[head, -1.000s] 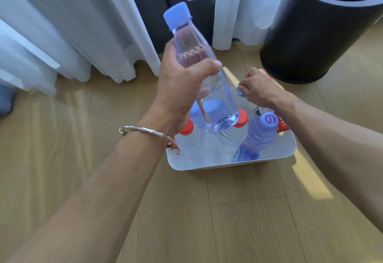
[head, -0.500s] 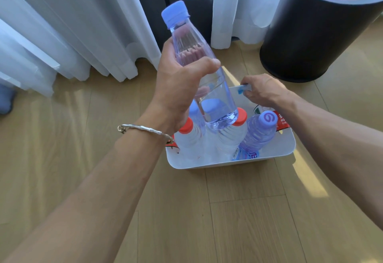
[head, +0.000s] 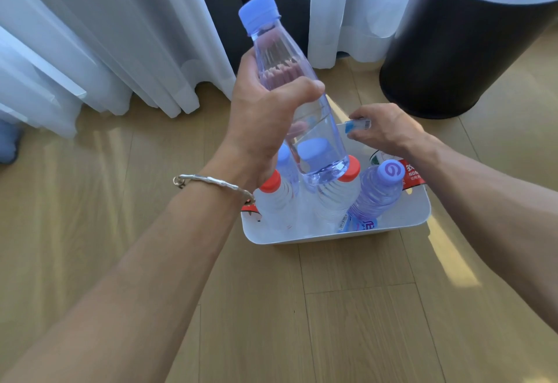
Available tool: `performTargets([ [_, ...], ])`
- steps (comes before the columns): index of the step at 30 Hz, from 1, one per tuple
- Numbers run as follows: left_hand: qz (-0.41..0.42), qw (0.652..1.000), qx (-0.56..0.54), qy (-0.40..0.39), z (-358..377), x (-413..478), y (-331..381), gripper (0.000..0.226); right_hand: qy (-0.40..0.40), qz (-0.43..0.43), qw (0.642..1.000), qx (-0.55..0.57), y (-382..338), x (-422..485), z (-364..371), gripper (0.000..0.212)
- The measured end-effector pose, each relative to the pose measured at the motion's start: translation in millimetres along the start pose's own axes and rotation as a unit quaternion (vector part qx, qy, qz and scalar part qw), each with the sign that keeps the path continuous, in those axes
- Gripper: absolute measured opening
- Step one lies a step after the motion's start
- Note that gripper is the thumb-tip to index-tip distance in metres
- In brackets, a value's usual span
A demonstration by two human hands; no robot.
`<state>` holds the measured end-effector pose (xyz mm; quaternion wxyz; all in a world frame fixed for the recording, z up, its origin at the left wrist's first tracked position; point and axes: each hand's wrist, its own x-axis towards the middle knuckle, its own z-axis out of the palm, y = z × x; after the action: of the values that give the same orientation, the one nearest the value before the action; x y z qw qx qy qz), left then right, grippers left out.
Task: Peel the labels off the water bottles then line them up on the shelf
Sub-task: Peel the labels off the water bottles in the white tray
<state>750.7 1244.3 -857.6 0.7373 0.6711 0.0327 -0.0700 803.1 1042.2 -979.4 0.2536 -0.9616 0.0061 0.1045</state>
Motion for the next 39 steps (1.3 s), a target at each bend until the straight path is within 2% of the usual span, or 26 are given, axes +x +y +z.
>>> performTargets([
  [4,0.005,1.0,0.0,0.003,4.2,0.8,2.1,0.066,-0.011,-0.007,0.999,0.036,-2.9,-2.7,-6.9,0.048],
  [7,0.02,1.0,0.001,-0.001,9.5,2.6,3.7,0.063,-0.006,-0.008,0.997,0.078,-5.1,-5.9,-17.2,0.048],
  [11,0.066,0.997,0.031,0.005,23.1,8.8,4.6,0.061,0.063,-0.02,0.982,0.176,-22.9,-7.0,-30.3,0.044],
  [13,0.092,0.994,0.056,0.005,31.0,12.8,2.4,0.061,0.072,-0.023,0.956,0.284,-40.6,-9.3,-42.3,0.054],
  [15,0.115,0.991,0.074,-0.007,39.4,15.5,-1.0,0.064,0.018,-0.053,0.915,0.4,-57.7,-17.2,-61.9,0.067],
  [17,0.132,0.987,0.084,-0.028,48.0,15.5,-4.1,0.065,-0.023,-0.111,0.886,0.45,-68.7,-25.3,-79.9,0.071],
  [19,0.151,0.984,0.093,-0.032,57.9,15.6,-6.9,0.061,-0.026,-0.156,0.886,0.436,-74.8,-32.6,-90.4,0.054],
  [21,0.169,0.978,0.121,-0.029,65.7,16.1,-9.5,0.059,-0.005,-0.175,0.912,0.37,-76.5,-36.0,-94.6,0.038],
  [24,0.157,0.964,0.206,-0.057,68.3,18.4,-10.1,0.067,0.031,-0.145,0.932,0.331,-69.0,-41.5,-94.0,0.029],
  [26,0.128,0.949,0.274,-0.092,62.9,18.5,-7.3,0.078,0.045,-0.128,0.941,0.31,-61.1,-45.4,-87.7,0.032],
  [29,0.056,0.928,0.355,-0.1,45.6,14.7,-5.6,0.085,0.064,-0.083,0.953,0.283,-48.2,-44.4,-71.8,0.027],
  [33,0.001,0.886,0.458,-0.081,21.1,11.8,-13.7,0.079,0.094,0.006,0.967,0.237,-38.0,-42.5,-52.1,0.029],
  [39,-0.046,0.846,0.524,-0.088,-2.2,2.3,-19.6,0.063,0.033,0.08,0.982,0.171,-35.9,-43.9,-23.5,0.037],
])
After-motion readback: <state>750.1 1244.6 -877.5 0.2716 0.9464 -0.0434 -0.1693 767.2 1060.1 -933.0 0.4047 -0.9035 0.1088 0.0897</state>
